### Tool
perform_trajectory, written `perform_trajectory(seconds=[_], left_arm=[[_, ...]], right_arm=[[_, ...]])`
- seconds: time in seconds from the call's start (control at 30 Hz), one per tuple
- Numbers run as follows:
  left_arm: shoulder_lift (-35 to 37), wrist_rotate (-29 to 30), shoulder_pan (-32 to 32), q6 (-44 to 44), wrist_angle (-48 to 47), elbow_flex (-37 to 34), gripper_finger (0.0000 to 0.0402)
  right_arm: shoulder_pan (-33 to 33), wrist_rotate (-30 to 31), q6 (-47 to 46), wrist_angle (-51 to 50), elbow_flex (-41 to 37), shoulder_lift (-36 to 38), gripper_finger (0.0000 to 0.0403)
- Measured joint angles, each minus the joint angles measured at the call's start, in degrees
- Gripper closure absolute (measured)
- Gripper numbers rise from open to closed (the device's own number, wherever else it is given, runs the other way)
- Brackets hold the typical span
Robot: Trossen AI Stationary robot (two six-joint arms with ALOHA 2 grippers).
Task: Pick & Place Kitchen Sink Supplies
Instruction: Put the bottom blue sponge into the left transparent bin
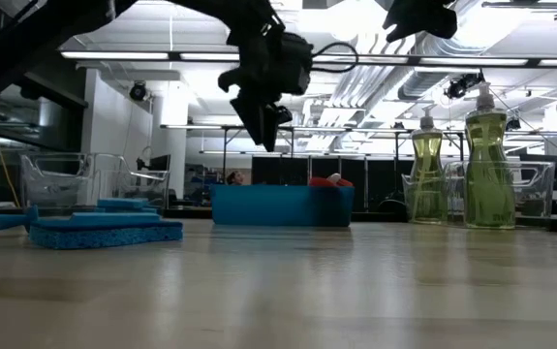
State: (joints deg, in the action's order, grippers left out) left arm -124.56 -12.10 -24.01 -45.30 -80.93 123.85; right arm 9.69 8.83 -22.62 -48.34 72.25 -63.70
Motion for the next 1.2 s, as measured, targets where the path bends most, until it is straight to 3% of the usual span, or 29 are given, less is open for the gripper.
perform_trajectory(seconds=[0.43, 0.9, 1.03, 1.2], left_arm=[[6.4, 2.5, 9.9, 7.0, -8.2, -0.1, 0.0197], [13.9, 12.5, 17.1, 14.2, -9.0, -0.3, 0.0197], [16.3, 13.0, 16.9, 14.3, -9.0, -4.4, 0.0197], [22.9, 14.6, 16.9, 14.9, -4.1, -15.3, 0.0197]], right_arm=[[0.0, -0.5, 1.4, -1.7, 0.0, 0.0, 0.0272], [0.0, -0.5, 3.2, -2.3, 0.0, 0.0, 0.0272], [-0.1, -2.6, 3.4, -2.3, 0.0, 0.0, 0.0272], [-2.5, -2.5, 0.5, -2.4, 0.0, -0.2, 0.0272]])
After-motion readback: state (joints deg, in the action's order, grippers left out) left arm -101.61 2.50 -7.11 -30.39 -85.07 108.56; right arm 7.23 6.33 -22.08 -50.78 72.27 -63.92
